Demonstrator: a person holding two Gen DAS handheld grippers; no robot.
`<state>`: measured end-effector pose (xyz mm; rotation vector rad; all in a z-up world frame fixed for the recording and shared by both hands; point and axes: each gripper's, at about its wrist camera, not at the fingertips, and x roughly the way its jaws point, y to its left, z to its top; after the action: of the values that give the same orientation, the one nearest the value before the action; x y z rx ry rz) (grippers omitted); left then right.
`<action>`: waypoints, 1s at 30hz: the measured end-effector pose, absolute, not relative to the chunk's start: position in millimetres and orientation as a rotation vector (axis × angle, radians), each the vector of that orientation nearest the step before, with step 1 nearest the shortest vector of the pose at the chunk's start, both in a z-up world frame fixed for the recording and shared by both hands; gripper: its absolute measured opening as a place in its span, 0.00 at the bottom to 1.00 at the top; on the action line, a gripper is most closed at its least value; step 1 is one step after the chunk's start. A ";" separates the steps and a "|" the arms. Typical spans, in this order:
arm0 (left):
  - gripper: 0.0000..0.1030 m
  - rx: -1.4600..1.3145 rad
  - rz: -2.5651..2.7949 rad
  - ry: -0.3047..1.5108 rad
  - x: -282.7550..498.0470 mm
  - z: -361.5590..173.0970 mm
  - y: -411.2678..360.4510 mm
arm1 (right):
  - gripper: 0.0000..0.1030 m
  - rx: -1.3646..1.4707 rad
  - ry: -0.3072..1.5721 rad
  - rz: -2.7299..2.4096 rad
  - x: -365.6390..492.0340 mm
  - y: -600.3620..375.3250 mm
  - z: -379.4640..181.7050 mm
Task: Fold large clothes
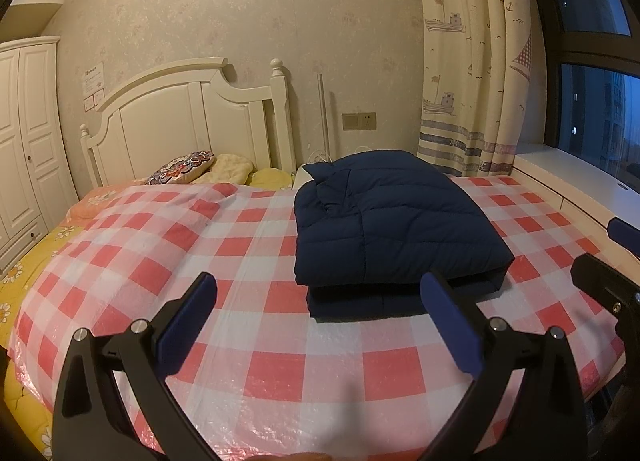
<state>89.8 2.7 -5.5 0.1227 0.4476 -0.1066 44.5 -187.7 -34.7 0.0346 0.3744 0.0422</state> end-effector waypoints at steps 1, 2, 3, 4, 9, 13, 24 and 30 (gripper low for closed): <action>0.98 0.123 -0.106 0.448 89.2 -5.5 2.4 | 0.96 0.036 0.377 0.043 44.8 -187.4 -35.3; 0.98 0.123 -0.107 0.449 89.3 -6.3 2.7 | 0.96 0.037 0.378 0.044 45.0 -187.0 -36.2; 0.98 0.125 -0.108 0.450 89.0 -6.8 2.7 | 0.96 0.039 0.379 0.045 45.2 -186.8 -37.2; 0.98 0.125 -0.107 0.449 88.6 -7.3 2.7 | 0.96 0.039 0.381 0.045 45.2 -186.4 -37.9; 0.98 0.123 -0.106 0.450 88.8 -6.9 2.4 | 0.96 0.040 0.383 0.046 44.4 -184.6 -39.0; 0.98 0.122 -0.106 0.452 87.9 -8.9 3.3 | 0.96 0.041 0.386 0.044 44.3 -184.5 -39.9; 0.98 0.118 -0.107 0.456 86.8 -13.0 6.5 | 0.96 0.043 0.391 0.044 44.0 -184.9 -41.8; 0.98 0.120 -0.106 0.457 87.0 -13.5 6.6 | 0.96 0.044 0.392 0.045 44.1 -185.9 -41.8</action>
<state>87.0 6.6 -13.5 0.1200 0.4570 -0.1056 44.1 -185.9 -41.8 0.0436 0.3916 0.0447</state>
